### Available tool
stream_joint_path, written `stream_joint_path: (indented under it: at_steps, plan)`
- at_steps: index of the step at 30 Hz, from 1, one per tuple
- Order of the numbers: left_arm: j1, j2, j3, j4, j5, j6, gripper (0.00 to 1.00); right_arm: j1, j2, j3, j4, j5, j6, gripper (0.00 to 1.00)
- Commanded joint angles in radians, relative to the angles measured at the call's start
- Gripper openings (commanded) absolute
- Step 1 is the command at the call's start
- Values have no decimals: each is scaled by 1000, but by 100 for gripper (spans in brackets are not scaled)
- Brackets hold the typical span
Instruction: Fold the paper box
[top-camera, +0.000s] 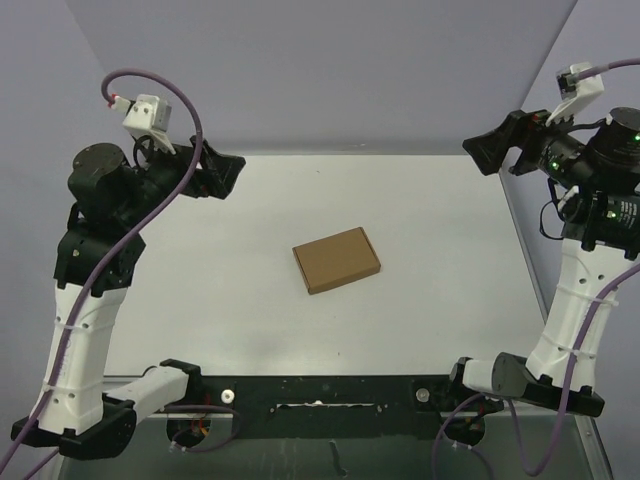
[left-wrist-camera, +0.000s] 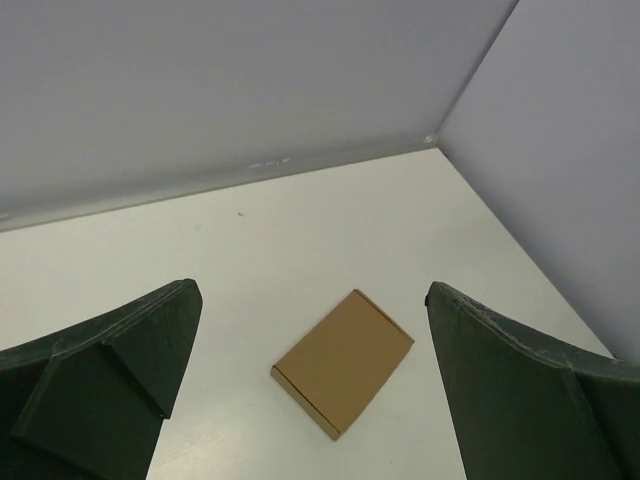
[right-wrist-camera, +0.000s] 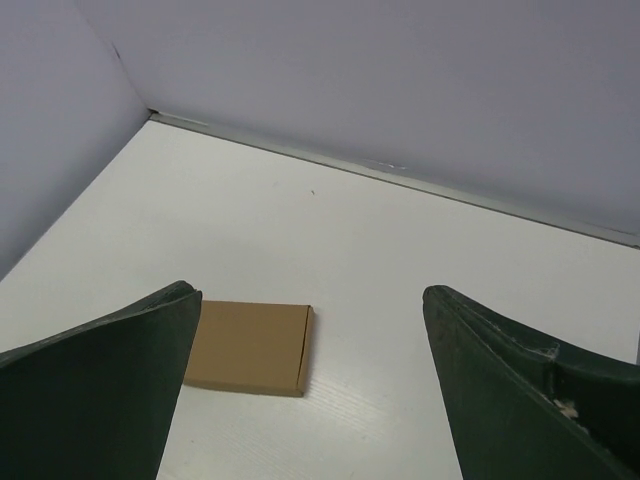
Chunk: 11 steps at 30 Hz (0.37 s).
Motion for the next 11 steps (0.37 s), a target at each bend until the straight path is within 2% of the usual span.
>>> stream_joint_path:
  at_steps: [1,11]
  plan:
    - [5,0,-14,-46,13,12,98,-21,-36,15,22,2,51,98]
    - [4,16,-10,-60,-1,23,98,-44,-52,-27,46,-35,26,98]
